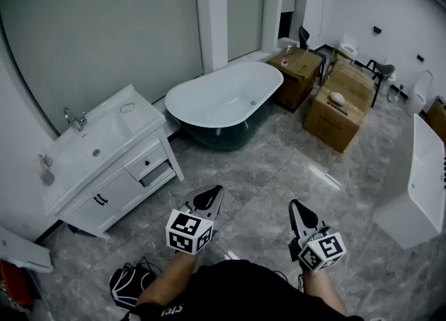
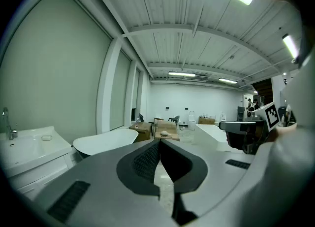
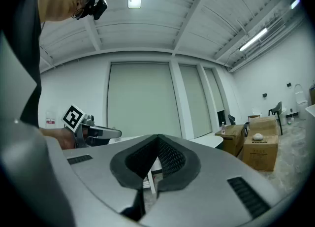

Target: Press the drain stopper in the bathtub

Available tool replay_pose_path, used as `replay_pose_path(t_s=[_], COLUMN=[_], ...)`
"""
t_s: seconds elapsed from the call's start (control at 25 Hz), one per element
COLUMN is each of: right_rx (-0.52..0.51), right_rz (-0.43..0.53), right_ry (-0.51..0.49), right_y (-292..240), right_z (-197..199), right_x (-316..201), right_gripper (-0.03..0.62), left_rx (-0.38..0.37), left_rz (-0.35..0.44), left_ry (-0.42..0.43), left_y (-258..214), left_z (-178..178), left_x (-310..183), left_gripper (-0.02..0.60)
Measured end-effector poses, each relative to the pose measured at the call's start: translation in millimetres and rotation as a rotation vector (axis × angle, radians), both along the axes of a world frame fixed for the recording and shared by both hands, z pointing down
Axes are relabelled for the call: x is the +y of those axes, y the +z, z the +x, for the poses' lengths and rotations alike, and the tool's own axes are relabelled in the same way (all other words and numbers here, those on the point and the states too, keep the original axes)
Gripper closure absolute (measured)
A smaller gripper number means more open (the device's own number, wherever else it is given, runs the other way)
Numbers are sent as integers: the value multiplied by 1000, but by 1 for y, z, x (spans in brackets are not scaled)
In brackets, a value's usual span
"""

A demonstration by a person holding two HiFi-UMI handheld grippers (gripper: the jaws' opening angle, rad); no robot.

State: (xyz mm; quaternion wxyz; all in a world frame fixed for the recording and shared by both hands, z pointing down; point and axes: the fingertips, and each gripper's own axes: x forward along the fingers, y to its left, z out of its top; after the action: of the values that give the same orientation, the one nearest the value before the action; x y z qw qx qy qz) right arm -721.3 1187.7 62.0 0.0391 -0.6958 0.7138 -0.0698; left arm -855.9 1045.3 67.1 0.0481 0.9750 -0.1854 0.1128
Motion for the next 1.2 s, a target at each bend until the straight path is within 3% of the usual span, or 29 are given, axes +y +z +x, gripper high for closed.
replay_pose_path(t_s=[0.44,0.72,0.96,1.2], right_rx=[-22,-126,-186,-201], right_rz=[10,-15,-15,-33], right_ry=[-14,-11,-4,15], right_y=[9,35,53,64], right_z=[35,65,90,136], right_x=[30,72,72,36], right_gripper=[583,582,580,580], left_rx=[-13,-29,-49,-63], left_rz=[22,3,27,0], left_ry=[36,54,76,96], left_y=[0,11,13,31], left_z=[55,87,119,163], left_x=[37,69,60,19], left_gripper=[565,565,565,565])
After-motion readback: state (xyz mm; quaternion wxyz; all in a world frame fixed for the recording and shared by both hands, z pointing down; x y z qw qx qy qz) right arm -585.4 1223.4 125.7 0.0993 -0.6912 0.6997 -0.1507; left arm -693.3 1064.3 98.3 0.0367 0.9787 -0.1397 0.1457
